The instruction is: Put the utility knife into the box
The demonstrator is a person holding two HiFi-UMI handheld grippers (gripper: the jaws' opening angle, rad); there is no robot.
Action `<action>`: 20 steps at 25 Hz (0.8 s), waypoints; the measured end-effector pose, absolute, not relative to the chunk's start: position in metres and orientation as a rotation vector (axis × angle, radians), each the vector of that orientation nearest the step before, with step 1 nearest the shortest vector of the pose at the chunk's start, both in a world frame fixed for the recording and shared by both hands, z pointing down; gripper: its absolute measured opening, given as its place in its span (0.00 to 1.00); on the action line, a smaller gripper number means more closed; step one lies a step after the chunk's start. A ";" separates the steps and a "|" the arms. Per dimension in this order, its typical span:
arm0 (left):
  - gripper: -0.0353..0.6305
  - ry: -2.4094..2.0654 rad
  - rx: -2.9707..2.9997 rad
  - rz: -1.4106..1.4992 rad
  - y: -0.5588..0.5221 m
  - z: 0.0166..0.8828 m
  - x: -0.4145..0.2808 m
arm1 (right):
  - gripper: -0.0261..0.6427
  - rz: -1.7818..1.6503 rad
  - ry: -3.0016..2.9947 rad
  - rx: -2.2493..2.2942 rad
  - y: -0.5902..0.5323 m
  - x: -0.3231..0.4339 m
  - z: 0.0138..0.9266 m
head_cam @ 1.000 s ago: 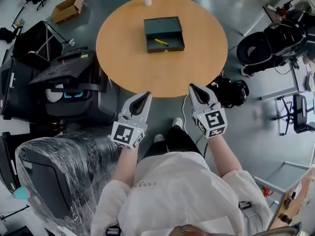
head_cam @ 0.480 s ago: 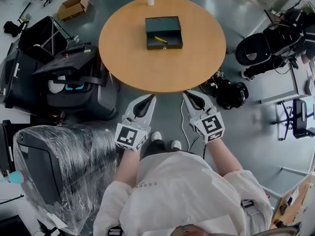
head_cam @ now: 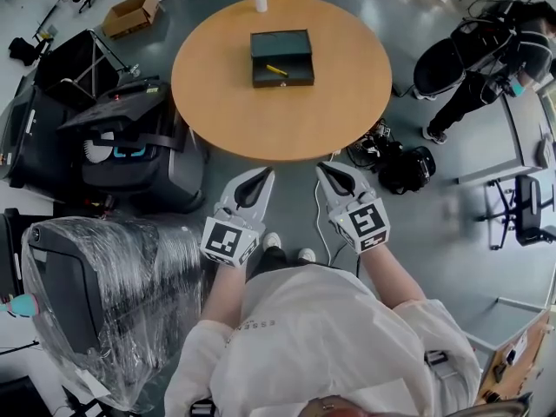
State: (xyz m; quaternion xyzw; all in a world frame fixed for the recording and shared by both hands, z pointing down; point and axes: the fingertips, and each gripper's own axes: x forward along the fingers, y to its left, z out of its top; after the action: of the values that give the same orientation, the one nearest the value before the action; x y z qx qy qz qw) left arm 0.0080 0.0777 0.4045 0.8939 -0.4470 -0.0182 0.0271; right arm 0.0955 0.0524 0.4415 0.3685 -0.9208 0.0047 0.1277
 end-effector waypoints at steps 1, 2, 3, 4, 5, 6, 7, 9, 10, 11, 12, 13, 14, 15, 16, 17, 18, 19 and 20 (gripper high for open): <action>0.07 -1.376 2.760 -0.058 0.079 0.405 0.009 | 0.03 0.013 -2.680 1.070 0.052 0.095 0.441; 0.07 -1.370 2.761 -0.057 0.080 0.405 0.011 | 0.03 0.014 -2.683 1.069 0.052 0.095 0.441; 0.07 -1.364 2.762 -0.053 0.081 0.405 0.013 | 0.03 0.015 -2.686 1.068 0.052 0.095 0.440; 0.07 -1.359 2.763 -0.049 0.081 0.406 0.014 | 0.03 0.015 -2.688 1.067 0.052 0.095 0.440; 0.07 -1.356 2.763 -0.045 0.081 0.407 0.014 | 0.03 0.014 -2.689 1.065 0.051 0.094 0.439; 0.07 -1.354 2.763 -0.043 0.080 0.407 0.015 | 0.03 0.013 -2.691 1.063 0.051 0.093 0.439; 0.07 -1.354 2.763 -0.044 0.080 0.407 0.015 | 0.03 0.012 -2.692 1.061 0.050 0.093 0.439; 0.07 -1.356 2.764 -0.048 0.077 0.406 0.015 | 0.03 0.013 -2.696 1.059 0.049 0.092 0.438; 0.07 -1.358 2.764 -0.048 0.076 0.406 0.015 | 0.03 0.015 -2.697 1.060 0.048 0.092 0.438; 0.07 -1.358 2.764 -0.048 0.075 0.405 0.015 | 0.03 0.017 -2.698 1.061 0.047 0.092 0.438; 0.07 -1.359 2.763 -0.047 0.074 0.403 0.016 | 0.03 0.016 -2.698 1.063 0.046 0.092 0.437; 0.07 -1.359 2.764 -0.044 0.073 0.403 0.016 | 0.03 0.015 -2.697 1.066 0.045 0.093 0.437; 0.07 -1.357 2.767 -0.043 0.073 0.403 0.016 | 0.03 0.015 -2.696 1.068 0.045 0.093 0.436; 0.07 -1.356 2.770 -0.042 0.073 0.404 0.016 | 0.03 0.016 -2.696 1.070 0.045 0.093 0.437; 0.07 -1.355 2.771 -0.041 0.073 0.405 0.017 | 0.03 0.018 -2.695 1.072 0.045 0.094 0.437; 0.07 -1.355 2.772 -0.039 0.073 0.406 0.016 | 0.03 0.020 -2.694 1.073 0.044 0.094 0.437; 0.07 -1.355 2.772 -0.036 0.073 0.406 0.016 | 0.03 0.022 -2.693 1.073 0.044 0.093 0.438; 0.07 -1.356 2.770 -0.035 0.073 0.406 0.016 | 0.03 0.023 -2.691 1.073 0.044 0.093 0.438; 0.07 -1.357 2.767 -0.034 0.072 0.407 0.015 | 0.03 0.025 -2.690 1.071 0.044 0.093 0.438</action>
State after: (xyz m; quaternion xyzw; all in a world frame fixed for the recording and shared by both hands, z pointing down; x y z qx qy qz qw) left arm 0.0151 0.0725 0.4067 0.8974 -0.4402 -0.0110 0.0296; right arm 0.0926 0.0439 0.4380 0.3671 -0.9220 0.0086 0.1227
